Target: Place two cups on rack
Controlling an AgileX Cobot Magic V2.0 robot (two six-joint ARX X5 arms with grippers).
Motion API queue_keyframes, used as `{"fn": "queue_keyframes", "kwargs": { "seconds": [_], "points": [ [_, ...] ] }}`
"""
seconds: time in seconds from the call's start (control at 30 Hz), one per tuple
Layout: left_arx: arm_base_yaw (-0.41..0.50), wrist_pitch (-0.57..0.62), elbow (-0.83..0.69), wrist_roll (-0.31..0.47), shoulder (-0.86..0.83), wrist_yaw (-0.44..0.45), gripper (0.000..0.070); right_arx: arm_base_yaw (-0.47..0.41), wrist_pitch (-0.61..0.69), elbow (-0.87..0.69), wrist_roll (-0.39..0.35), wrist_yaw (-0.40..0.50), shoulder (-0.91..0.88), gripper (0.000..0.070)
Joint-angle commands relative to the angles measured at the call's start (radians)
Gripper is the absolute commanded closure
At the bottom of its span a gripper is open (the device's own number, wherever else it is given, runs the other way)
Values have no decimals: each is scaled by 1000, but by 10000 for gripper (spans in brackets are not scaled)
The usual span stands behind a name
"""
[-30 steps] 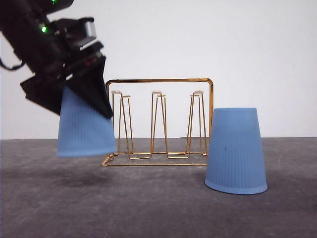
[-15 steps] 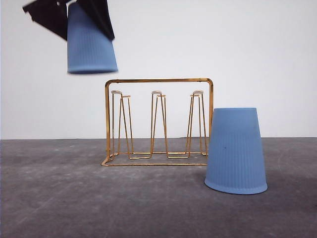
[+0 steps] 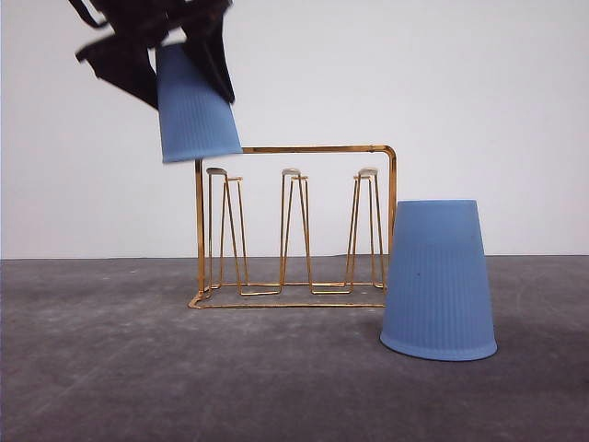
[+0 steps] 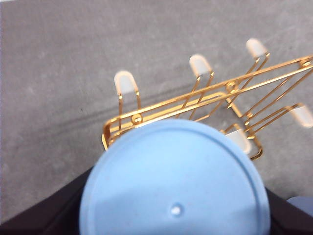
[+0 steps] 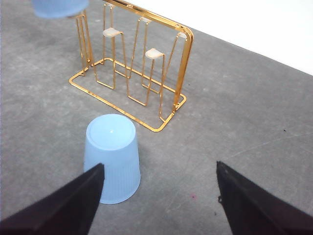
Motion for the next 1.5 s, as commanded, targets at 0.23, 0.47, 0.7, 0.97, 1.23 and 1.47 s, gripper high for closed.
{"fn": "queue_keyframes", "kwargs": {
  "seconds": [0.23,0.47,0.7,0.97,1.23,1.47],
  "points": [
    [-4,35,22,-4,171,-1,348,4,11,16,13,4,3,237],
    [-4,52,22,-4,252,0,317,4,11,16,13,4,3,237],
    [-8,40,26,-4,258,3,137,4,11,16,13,4,3,237],
    [0,-301,205,29,254,14,148,4,10,16,14,3,3,237],
    [1,-555,272,31,194,114,162,4,9,16,42,3,3,237],
    [0,-446,84,21,2,136,231,5,-1,16,99,-2,3,237]
  ]
}}
